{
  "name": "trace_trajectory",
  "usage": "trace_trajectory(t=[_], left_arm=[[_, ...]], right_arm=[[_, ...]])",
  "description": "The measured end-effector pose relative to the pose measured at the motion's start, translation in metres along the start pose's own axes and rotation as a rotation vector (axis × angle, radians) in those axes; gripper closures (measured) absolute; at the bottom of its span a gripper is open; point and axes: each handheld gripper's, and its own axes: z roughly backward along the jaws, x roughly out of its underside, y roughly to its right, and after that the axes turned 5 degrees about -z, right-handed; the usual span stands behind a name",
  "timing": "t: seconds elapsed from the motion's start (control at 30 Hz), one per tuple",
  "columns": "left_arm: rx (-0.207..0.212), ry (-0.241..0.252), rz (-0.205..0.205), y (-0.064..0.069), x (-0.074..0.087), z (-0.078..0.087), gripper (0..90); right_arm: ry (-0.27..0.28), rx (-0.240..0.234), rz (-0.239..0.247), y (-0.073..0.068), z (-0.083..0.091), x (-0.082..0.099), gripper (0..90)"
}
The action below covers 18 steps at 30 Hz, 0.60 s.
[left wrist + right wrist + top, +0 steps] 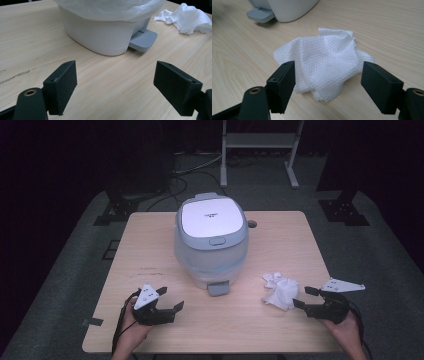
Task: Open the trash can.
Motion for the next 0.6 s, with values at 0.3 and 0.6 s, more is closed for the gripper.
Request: trace_trajectory(t=[0.3,0.6], left_arm=[[0.058,-0.001,-0.019,0.012,-0.009,-0.016,18.1],[0.106,-0.004,-0.035,0.027,-0.015,-0.036,18.1]], right_arm=[[0.0,0.003,-0.008,0.003,0.001,0.0,25.9],[-0.001,-0.003,-0.007,0.003,0.002,0.001,25.9]])
